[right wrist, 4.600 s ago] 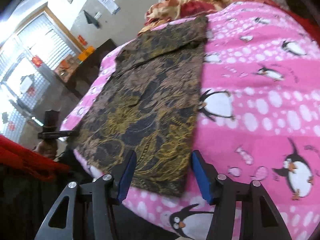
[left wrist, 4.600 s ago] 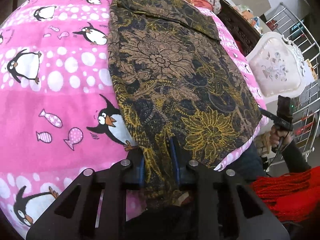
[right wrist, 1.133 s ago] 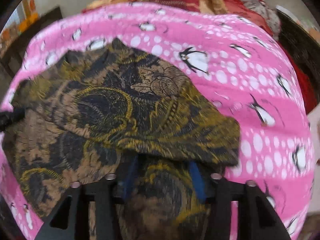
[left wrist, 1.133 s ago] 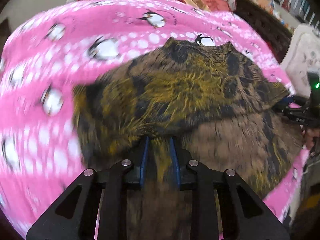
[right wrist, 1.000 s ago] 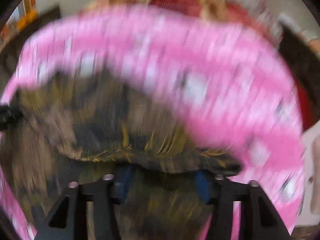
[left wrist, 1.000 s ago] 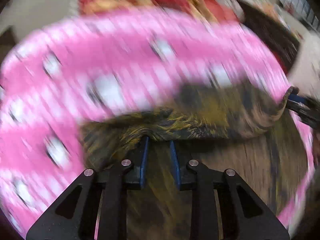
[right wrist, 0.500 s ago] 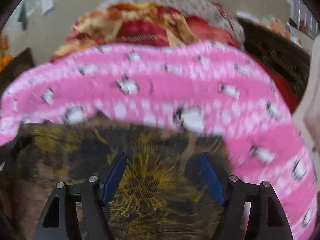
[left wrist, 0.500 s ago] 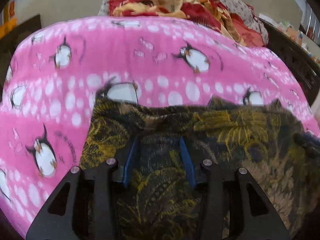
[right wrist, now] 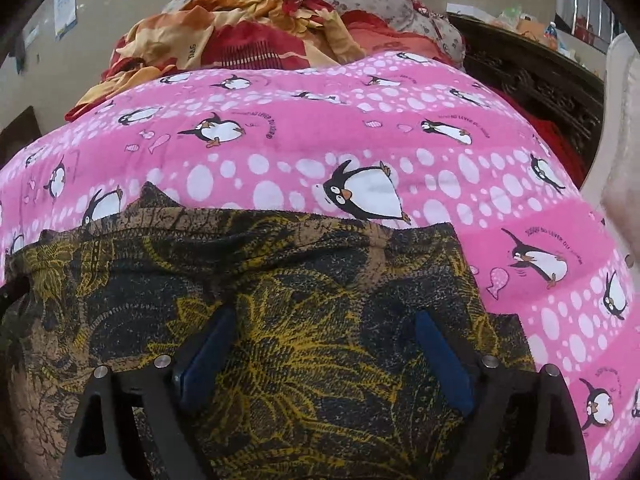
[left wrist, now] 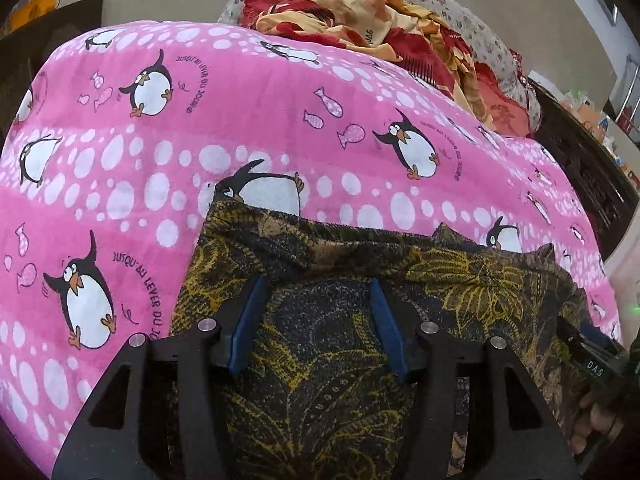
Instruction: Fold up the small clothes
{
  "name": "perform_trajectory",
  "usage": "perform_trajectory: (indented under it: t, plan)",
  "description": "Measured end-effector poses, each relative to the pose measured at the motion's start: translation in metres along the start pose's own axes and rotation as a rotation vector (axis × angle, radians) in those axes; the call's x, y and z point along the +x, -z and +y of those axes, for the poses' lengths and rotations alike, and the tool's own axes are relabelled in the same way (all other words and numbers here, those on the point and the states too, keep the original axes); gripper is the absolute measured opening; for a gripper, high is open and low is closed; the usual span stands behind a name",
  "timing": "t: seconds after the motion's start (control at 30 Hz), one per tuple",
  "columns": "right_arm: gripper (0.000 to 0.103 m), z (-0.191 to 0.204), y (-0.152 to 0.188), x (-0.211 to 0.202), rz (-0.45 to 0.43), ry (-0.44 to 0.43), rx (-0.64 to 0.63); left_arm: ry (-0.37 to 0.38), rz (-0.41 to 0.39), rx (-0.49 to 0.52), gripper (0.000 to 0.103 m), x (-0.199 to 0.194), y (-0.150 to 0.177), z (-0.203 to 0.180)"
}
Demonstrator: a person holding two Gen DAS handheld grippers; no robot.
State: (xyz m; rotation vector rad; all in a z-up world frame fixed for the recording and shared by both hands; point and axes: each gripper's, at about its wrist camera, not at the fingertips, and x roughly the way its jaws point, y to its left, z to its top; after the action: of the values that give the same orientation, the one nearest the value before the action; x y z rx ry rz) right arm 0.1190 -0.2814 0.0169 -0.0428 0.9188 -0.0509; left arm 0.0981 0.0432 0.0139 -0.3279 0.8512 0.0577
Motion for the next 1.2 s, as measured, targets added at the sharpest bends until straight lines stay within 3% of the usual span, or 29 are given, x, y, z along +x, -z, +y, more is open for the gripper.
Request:
perform_trajectory:
  t: [0.5, 0.9, 0.97, 1.03, 1.1, 1.2]
  plan:
    - [0.090, 0.003, 0.000, 0.000, -0.002, 0.005, -0.002, 0.002, -0.001, -0.005, 0.054, 0.002, 0.002, 0.002]
    - [0.092, 0.012, 0.001, -0.001, -0.036, 0.090, -0.042, 0.014, 0.020, -0.011, 0.055, 0.004, -0.001, 0.003]
    - [0.092, 0.009, 0.001, 0.000, -0.028, 0.070, -0.029, 0.018, 0.068, 0.009, 0.055, -0.011, -0.004, 0.003]
    - [0.093, 0.005, 0.001, 0.001, -0.020, 0.046, -0.013, 0.059, 0.026, -0.023, 0.055, -0.053, 0.002, 0.009]
    - [0.093, 0.000, 0.001, 0.001, -0.018, 0.008, 0.006, 0.105, -0.012, -0.013, 0.055, -0.097, 0.019, 0.010]
    - [0.093, -0.004, 0.004, -0.003, -0.021, -0.054, 0.027, 0.144, -0.033, 0.032, 0.067, -0.152, 0.068, 0.010]
